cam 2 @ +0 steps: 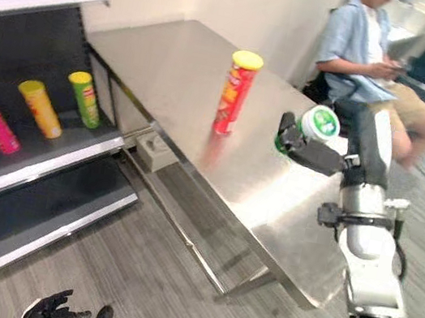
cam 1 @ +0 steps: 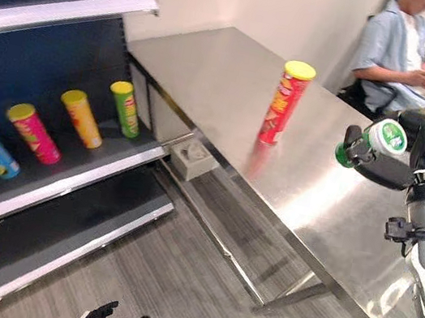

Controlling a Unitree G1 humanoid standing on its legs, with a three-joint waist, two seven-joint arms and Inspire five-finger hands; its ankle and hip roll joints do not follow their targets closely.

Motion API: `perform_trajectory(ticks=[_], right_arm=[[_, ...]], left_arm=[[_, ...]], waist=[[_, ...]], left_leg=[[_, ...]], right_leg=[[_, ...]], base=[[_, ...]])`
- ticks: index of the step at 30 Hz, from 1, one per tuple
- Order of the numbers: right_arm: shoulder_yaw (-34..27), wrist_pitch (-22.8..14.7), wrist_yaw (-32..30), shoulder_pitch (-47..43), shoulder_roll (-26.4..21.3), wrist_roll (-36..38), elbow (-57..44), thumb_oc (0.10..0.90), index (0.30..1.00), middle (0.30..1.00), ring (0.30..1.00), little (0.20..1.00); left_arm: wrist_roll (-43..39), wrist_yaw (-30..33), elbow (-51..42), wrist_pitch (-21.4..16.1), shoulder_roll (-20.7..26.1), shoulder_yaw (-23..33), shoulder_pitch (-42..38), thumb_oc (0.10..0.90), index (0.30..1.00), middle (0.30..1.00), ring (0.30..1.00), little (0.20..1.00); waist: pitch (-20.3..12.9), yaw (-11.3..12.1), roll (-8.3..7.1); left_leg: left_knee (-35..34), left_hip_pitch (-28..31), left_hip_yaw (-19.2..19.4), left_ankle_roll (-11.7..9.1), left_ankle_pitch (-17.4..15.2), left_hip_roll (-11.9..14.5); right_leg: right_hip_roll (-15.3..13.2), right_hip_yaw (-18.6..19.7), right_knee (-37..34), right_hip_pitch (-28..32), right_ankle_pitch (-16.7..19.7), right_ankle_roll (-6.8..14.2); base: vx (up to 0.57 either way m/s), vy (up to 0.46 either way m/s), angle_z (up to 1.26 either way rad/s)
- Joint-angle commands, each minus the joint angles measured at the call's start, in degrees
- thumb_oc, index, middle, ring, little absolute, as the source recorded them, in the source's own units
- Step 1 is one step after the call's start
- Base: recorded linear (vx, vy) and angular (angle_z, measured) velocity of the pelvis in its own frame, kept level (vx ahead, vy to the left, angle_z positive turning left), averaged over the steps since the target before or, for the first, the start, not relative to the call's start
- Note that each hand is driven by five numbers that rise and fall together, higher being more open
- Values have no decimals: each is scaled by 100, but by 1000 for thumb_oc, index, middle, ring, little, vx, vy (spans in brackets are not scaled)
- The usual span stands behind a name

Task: Put the goods on the table back onto the shelves and tidy them up.

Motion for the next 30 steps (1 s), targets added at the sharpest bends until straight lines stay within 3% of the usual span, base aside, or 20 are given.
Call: perform_trajectory(ticks=[1,2,5,8,10,15,16,17,18,19,20,22,24,25,26,30], right_arm=[[-304,-687,69,-746,-644,808,-506,400,300,300,300,300],[-155,-663,69,-977,-694,899,-498,400,300,300,300,300],[181,-533,69,-1332,-701,991,-325,400,300,300,300,300],[256,-452,87,-1443,-728,1064,-229,400,300,300,300,300],[277,-437,72,-1629,-607,1255,-86,400,300,300,300,300],[317,-423,-102,-1920,-436,1199,160,400,300,300,300,300],[392,-387,-137,-2038,-475,1135,175,400,300,300,300,300],[404,-376,-150,-2047,-508,1105,140,400,300,300,300,300],[404,-370,-155,-2050,-505,1101,132,400,300,300,300,300],[392,-358,-142,-1986,-569,1063,35,400,300,300,300,300],[434,-355,-85,-2001,-687,1122,-22,400,300,300,300,300],[546,-361,-11,-2097,-824,1247,-35,400,300,300,300,300],[753,-523,-40,-2239,-1012,1407,177,400,300,300,300,300],[747,-382,57,-2415,-1163,1247,100,400,300,300,300,300],[881,-319,173,-2407,-1001,1426,11,400,300,300,300,300],[1337,-306,290,-2743,-1021,1699,159,400,300,300,300,300]], left_arm=[[-36,29,132,-165,322,-137,-278,800,900,900,900,900],[-27,12,134,-162,300,-99,-223,800,900,900,900,900],[-45,73,264,-178,277,-32,-218,800,900,900,900,900],[-12,70,288,-157,271,-73,-224,800,900,900,900,900],[133,75,264,-103,301,-199,-300,800,900,900,900,900],[321,88,257,-81,440,-349,-394,800,900,900,900,900],[334,104,251,-69,508,-334,-390,800,900,900,900,900],[330,116,236,-60,542,-336,-407,800,900,900,900,900],[329,116,234,-57,542,-331,-410,800,900,900,900,900],[338,124,167,-64,616,-365,-459,800,900,900,900,900],[308,113,122,-99,663,-348,-493,800,900,900,900,900],[263,85,90,-122,678,-341,-527,800,900,900,900,900],[287,96,183,-100,697,-389,-586,800,900,900,900,900],[338,89,115,-114,740,-343,-538,800,900,900,900,900],[277,97,98,-111,693,-269,-538,800,900,900,900,900],[192,58,116,-105,576,-326,-429,800,900,900,900,900]], waist=[[32,-103,-419],[7,-84,-457],[-126,-140,-498],[-265,-210,-420],[-454,-156,-367],[-521,-54,-466],[-483,-86,-484],[-426,-153,-487],[-420,-151,-507],[-326,-313,-435],[-327,-367,-392],[-297,-466,-348],[-174,-607,-427],[-170,-616,-475],[-202,-619,-535],[-345,-550,-633]], left_leg=[[-65,-158,824,-158,62,140],[19,-83,1338,-105,44,359],[137,322,1397,-266,-211,732],[-7,608,1469,-285,-340,709],[-138,634,1460,-192,-535,428],[-177,640,1198,223,-947,-367],[-177,738,1133,379,-1086,-641],[-177,760,1055,461,-1108,-767],[-177,758,1062,487,-1112,-807],[-177,716,901,596,-1000,-878],[-177,701,781,589,-987,-863],[-177,681,616,556,-941,-795],[-177,712,536,536,-966,-821],[-177,690,362,528,-921,-869],[-177,766,262,496,-943,-867],[-177,842,103,307,-933,-701]], right_leg=[[-212,-85,48,131,-398,13],[-309,-242,48,81,-327,37],[-576,-395,73,142,-245,158],[-638,-505,88,158,-192,208],[-902,-748,160,266,-69,316],[-1775,-1036,832,286,110,589],[-2139,-896,1373,147,425,644],[-2286,-693,1695,51,650,667],[-2345,-659,1757,14,652,703],[-2254,-68,2079,-315,766,521],[-1916,598,1988,-574,516,462],[-1385,1172,1588,-844,165,385],[-879,1746,976,-1088,152,408],[-812,1988,744,-949,206,515],[-633,2251,687,-947,186,433],[-516,1886,135,-521,313,328]], base=[[-211,140,159],[-112,219,141],[4,228,54],[47,264,59],[103,473,72],[89,352,63],[140,392,41],[103,289,49],[-31,192,95],[-31,114,84],[-2,67,72],[64,-77,48],[69,-120,36],[115,-138,52],[114,-126,87],[139,-163,38]])
